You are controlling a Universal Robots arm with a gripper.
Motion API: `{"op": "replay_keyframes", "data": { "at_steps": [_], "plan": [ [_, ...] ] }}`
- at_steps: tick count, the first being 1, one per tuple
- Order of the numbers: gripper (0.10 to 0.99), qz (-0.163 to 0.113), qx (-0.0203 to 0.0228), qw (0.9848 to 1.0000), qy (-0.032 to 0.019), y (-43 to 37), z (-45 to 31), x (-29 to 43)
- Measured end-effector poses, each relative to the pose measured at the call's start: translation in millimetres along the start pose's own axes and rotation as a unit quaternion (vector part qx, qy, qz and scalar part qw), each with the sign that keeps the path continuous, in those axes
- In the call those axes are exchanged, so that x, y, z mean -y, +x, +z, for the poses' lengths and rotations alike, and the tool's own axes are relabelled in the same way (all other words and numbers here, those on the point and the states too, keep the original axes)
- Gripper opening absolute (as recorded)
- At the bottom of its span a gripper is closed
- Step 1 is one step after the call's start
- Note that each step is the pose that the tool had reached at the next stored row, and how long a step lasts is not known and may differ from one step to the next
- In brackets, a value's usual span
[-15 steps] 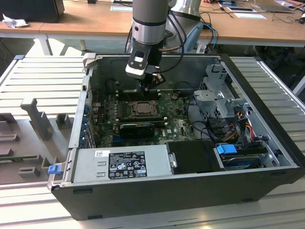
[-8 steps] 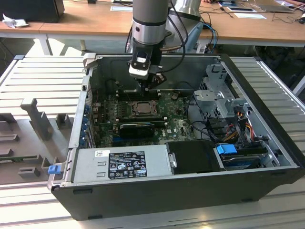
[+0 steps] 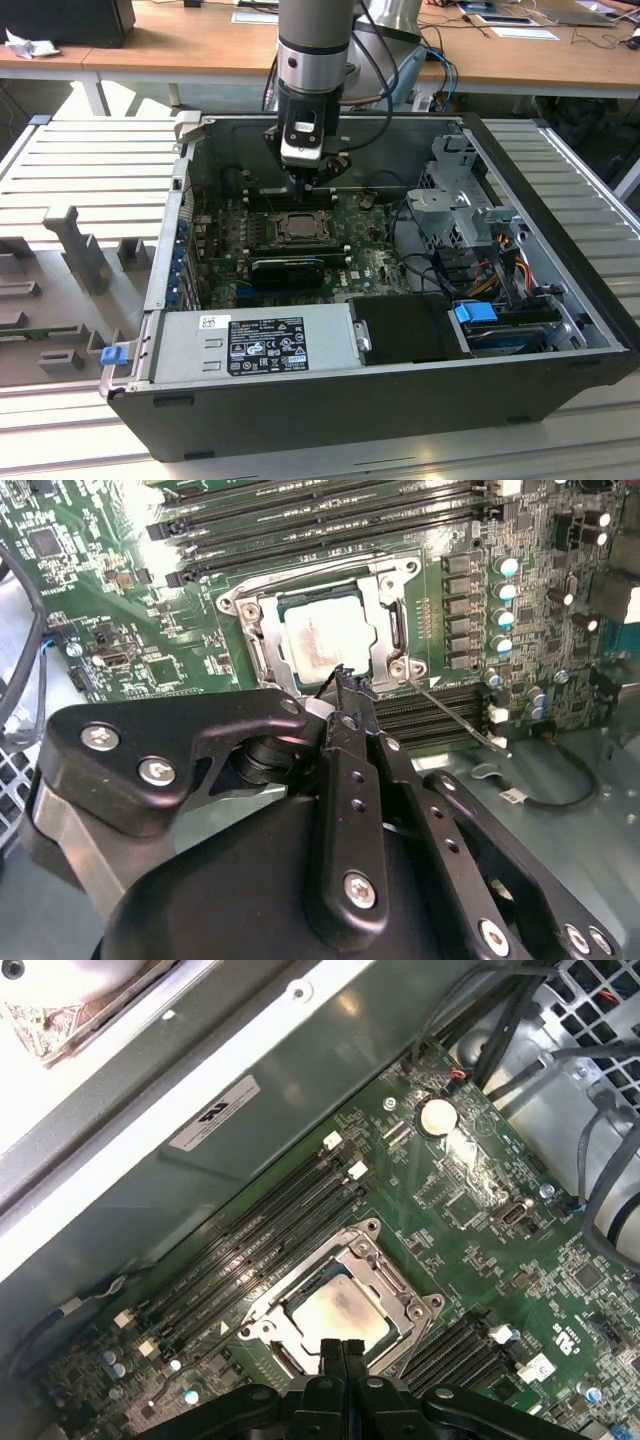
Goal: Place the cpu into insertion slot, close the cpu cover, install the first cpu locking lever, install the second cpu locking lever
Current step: 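Install the first cpu locking lever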
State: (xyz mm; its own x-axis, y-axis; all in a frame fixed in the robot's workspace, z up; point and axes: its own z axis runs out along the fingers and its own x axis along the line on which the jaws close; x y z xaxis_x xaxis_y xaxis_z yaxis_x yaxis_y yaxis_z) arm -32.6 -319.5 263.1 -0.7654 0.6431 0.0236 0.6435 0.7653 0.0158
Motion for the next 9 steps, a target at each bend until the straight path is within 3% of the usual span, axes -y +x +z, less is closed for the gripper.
{"op": "replay_keyframes", "data": {
  "at_steps": [4, 9],
  "plan": [
    [0.106, -0.014, 0.0001, 0.9999, 0.0007, 0.2, 0.0, 0.2],
    [0.106, -0.06, -0.0006, 0.9982, 0.0017, 0.3, 0.0, 0.2]
  ]
}}
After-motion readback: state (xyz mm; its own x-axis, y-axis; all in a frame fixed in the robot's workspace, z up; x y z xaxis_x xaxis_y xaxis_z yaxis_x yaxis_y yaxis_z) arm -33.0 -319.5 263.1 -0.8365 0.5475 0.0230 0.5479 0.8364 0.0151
